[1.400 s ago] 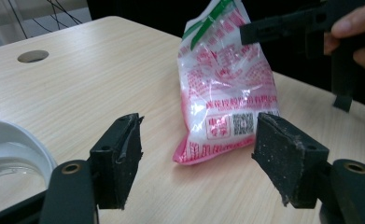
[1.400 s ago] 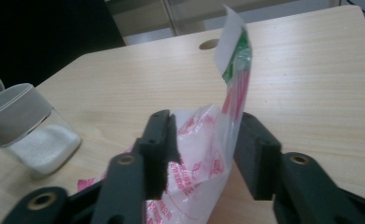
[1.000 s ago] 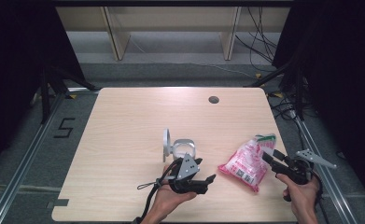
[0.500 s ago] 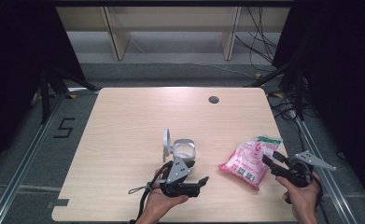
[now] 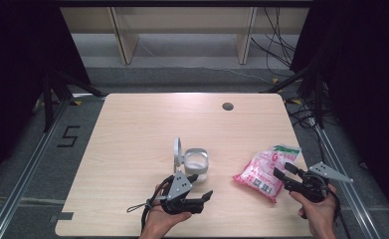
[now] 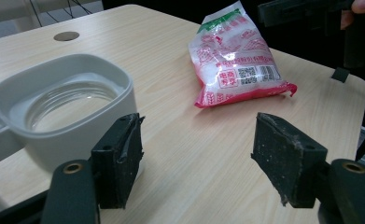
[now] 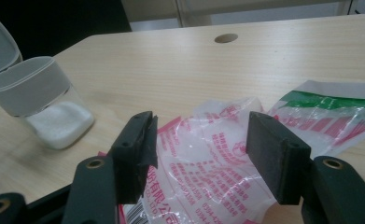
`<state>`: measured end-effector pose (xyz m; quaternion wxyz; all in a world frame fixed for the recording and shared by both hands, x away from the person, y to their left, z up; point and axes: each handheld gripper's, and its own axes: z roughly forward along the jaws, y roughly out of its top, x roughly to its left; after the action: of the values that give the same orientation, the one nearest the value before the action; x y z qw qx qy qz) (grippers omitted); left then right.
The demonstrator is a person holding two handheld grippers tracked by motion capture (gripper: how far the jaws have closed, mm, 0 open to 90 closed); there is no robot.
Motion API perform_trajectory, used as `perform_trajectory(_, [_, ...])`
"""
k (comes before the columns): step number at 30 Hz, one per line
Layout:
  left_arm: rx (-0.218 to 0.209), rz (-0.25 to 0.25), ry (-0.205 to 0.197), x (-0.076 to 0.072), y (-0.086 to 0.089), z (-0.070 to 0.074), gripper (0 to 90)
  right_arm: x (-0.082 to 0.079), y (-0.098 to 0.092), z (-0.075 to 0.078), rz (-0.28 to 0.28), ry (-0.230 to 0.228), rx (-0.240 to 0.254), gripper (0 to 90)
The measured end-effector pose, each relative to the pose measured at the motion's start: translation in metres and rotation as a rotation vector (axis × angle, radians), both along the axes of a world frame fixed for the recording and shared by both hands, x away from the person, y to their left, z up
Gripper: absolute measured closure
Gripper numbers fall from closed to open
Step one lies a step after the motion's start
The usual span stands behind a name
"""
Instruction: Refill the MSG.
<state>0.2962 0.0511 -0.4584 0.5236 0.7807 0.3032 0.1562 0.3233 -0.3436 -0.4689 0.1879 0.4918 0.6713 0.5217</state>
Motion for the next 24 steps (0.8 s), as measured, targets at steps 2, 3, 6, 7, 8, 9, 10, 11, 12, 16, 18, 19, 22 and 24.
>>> perform_trajectory(2, [0.001, 0.008, 0.0, 0.0, 0.004, 0.0, 32.7, 0.001, 0.0, -0.001, 0.027, -0.013, -0.023, 42.3])
perform_trajectory(3, [0.01, 0.012, -0.005, 0.0, 0.006, 0.0, 33.3, 0.002, 0.001, -0.002, 0.036, -0.019, -0.023, 42.3])
perform_trajectory(6, [0.015, 0.024, 0.003, 0.001, 0.013, -0.001, 33.8, 0.002, 0.004, -0.002, 0.03, -0.022, -0.036, 42.2])
perform_trajectory(7, [0.014, 0.027, 0.003, 0.001, 0.015, -0.001, 34.0, 0.002, 0.004, -0.002, 0.03, -0.024, -0.035, 42.2])
perform_trajectory(8, [-0.001, 0.031, 0.007, 0.002, 0.016, -0.002, 34.9, 0.001, 0.004, -0.002, 0.026, -0.017, -0.039, 42.2])
perform_trajectory(9, [0.013, 0.036, 0.006, 0.001, 0.019, -0.002, 36.1, 0.001, 0.004, -0.002, 0.031, -0.013, -0.037, 42.2])
perform_trajectory(10, [0.021, 0.04, 0.002, 0.001, 0.021, -0.002, 36.9, 0.001, 0.004, -0.003, 0.028, -0.016, -0.036, 42.2])
perform_trajectory(11, [0.023, 0.035, -0.004, 0.001, 0.024, -0.003, 37.7, 0.002, 0.004, -0.004, 0.031, -0.025, -0.032, 42.2])
perform_trajectory(12, [0.024, 0.044, 0.0, 0.0, 0.026, -0.003, 39.4, 0.002, 0.005, -0.004, 0.027, -0.011, -0.018, 42.2])
perform_trajectory(16, [0.047, 0.042, -0.03, -0.002, 0.038, -0.004, 52.3, 0.001, 0.003, -0.003, 0.036, 0.009, -0.004, 42.2])
perform_trajectory(18, [0.049, 0.058, -0.037, -0.002, 0.043, -0.004, 58.8, 0.002, 0.001, -0.005, 0.028, -0.017, -0.028, 42.2])
perform_trajectory(19, [0.047, 0.07, -0.032, -0.002, 0.046, -0.004, 60.9, 0.003, 0.001, -0.005, 0.026, -0.02, -0.026, 42.2])
perform_trajectory(22, [0.048, 0.088, -0.045, 0.001, 0.053, -0.004, 69.7, 0.002, 0.002, -0.005, 0.027, -0.01, -0.021, 42.2])
perform_trajectory(24, [0.048, 0.111, -0.061, 0.001, 0.057, -0.003, 75.2, 0.002, 0.002, -0.004, 0.038, -0.016, -0.02, 42.2])
